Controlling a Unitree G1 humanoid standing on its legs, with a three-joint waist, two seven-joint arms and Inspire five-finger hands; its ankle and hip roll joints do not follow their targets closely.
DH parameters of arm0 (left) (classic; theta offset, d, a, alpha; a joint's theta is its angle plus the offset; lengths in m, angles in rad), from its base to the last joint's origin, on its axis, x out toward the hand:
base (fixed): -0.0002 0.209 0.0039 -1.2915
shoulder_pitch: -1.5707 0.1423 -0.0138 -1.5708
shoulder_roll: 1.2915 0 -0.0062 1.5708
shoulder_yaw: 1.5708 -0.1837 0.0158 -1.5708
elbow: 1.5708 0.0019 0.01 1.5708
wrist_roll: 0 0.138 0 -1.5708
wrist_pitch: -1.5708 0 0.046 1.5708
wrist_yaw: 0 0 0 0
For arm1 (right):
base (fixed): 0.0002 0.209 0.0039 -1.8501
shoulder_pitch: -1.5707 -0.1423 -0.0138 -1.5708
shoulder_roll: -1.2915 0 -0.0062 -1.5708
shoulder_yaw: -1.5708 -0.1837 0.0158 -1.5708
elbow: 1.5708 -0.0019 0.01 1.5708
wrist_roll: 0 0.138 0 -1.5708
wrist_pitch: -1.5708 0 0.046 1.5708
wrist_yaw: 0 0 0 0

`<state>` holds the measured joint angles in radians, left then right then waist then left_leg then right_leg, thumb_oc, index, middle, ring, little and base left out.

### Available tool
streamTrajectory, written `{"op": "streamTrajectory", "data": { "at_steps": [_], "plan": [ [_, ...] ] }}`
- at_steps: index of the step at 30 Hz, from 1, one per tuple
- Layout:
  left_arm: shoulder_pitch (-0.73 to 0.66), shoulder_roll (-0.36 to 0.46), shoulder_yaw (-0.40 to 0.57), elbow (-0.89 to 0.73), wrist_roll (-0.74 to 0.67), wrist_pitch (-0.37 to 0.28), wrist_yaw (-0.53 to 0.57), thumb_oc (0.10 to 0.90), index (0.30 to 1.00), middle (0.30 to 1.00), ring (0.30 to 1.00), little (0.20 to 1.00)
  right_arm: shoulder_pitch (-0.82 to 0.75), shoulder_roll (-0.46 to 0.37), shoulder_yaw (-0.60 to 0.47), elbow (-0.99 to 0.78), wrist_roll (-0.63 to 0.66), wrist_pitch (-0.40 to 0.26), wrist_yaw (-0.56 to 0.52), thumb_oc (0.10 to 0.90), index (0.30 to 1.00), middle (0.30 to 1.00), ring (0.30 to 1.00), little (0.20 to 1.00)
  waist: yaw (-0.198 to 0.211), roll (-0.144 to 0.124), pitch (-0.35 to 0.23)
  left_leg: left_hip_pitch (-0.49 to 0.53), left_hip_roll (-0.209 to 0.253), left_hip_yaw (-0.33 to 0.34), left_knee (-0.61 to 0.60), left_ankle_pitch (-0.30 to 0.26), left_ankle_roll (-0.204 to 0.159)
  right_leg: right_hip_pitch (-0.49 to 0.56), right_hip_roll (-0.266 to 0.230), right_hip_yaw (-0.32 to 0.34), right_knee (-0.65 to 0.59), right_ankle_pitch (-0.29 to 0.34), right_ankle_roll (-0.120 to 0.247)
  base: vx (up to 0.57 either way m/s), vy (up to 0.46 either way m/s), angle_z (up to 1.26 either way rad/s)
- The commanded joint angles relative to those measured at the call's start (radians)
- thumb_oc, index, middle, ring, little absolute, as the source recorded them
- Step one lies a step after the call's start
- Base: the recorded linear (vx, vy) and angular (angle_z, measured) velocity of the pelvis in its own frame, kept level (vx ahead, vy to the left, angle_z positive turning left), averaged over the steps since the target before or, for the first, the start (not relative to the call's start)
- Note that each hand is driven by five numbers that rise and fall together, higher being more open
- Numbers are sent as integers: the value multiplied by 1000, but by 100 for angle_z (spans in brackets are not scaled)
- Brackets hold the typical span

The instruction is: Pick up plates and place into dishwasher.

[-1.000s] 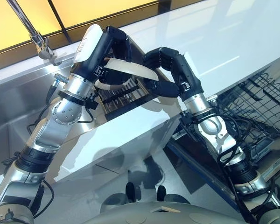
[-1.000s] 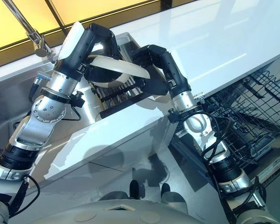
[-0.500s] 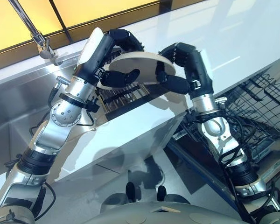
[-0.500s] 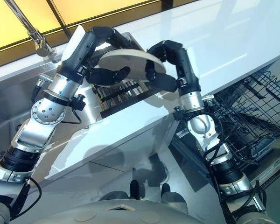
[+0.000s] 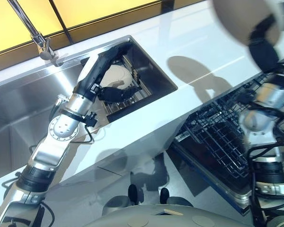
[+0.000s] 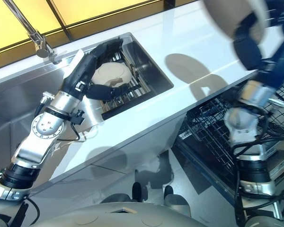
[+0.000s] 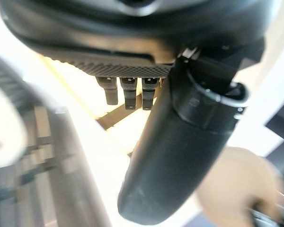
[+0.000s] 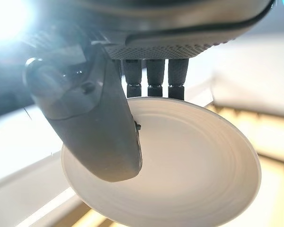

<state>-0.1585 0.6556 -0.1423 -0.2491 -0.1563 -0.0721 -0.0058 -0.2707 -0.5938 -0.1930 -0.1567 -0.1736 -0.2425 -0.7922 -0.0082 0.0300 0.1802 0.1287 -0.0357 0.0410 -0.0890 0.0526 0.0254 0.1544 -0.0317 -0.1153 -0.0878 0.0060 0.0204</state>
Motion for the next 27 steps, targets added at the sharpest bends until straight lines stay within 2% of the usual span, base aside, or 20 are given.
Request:
{"op": "streamTrajectory", "data": {
  "at_steps": [1, 2, 5, 8, 11, 19, 23, 27],
  "plan": [
    [-1, -8, 119, 13, -34, -54, 34, 800, 900, 900, 900, 900, -24, -128, -81, -22, -79, -39, -99, 100, 300, 300, 300, 200, -4, -18, -106, -1, -55, 10, 19, -105, 2, -51, 37, 5, 78, -51, 61, 0, 0, 0],
    [1, -9, 120, 14, -33, -54, 34, 800, 900, 900, 900, 900, -21, -129, -84, -22, -81, -36, -100, 100, 300, 300, 300, 200, -4, -18, -106, -2, -55, 10, 19, -105, 2, -51, 37, 6, 78, -51, 61, 0, 0, 0],
    [87, -25, 182, 41, -14, -57, 54, 800, 900, 900, 900, 900, 118, -169, -198, 28, -111, 59, -74, 100, 300, 300, 300, 200, -11, -23, -103, -8, -53, 12, 22, -105, 4, -61, 39, 14, 87, -53, 62, 0, 0, 0],
    [137, -40, 243, 69, 5, -57, 60, 800, 900, 900, 900, 900, 214, -158, -266, 90, -62, 97, -4, 100, 300, 300, 300, 200, -24, -27, -97, -5, -51, 16, 19, -107, 5, -66, 39, 19, 98, -61, 64, 0, 0, 0],
    [159, -47, 278, 107, 22, -58, 78, 800, 900, 900, 900, 900, 292, -119, -286, 167, -35, 108, 74, 100, 300, 300, 300, 200, -35, -31, -85, -8, -50, 19, 24, -108, 9, -77, 39, 28, 114, -65, 64, 0, 0, 0],
    [162, -48, 319, 166, 25, -44, 140, 800, 900, 900, 900, 900, 342, -43, -207, 327, 32, 163, 232, 100, 300, 300, 300, 200, -44, -30, -58, -3, -48, 23, 19, -105, 13, -87, 36, 26, 135, -68, 65, -1, 1, -1],
    [155, -33, 323, 183, 19, -60, 172, 800, 900, 900, 900, 900, 329, -38, -155, 391, 64, 186, 268, 100, 300, 300, 300, 200, -36, -29, -43, -2, -48, 17, 16, -103, 10, -91, 31, 12, 142, -68, 68, 0, 0, 0],
    [142, -18, 316, 182, 2, -83, 204, 800, 900, 900, 900, 900, 281, -67, -107, 452, 86, 201, 277, 100, 300, 300, 300, 200, -17, -29, -35, -2, -48, 10, 14, -103, 7, -91, 25, -4, 143, -67, 72, 9, -29, 5]
  ]
}}
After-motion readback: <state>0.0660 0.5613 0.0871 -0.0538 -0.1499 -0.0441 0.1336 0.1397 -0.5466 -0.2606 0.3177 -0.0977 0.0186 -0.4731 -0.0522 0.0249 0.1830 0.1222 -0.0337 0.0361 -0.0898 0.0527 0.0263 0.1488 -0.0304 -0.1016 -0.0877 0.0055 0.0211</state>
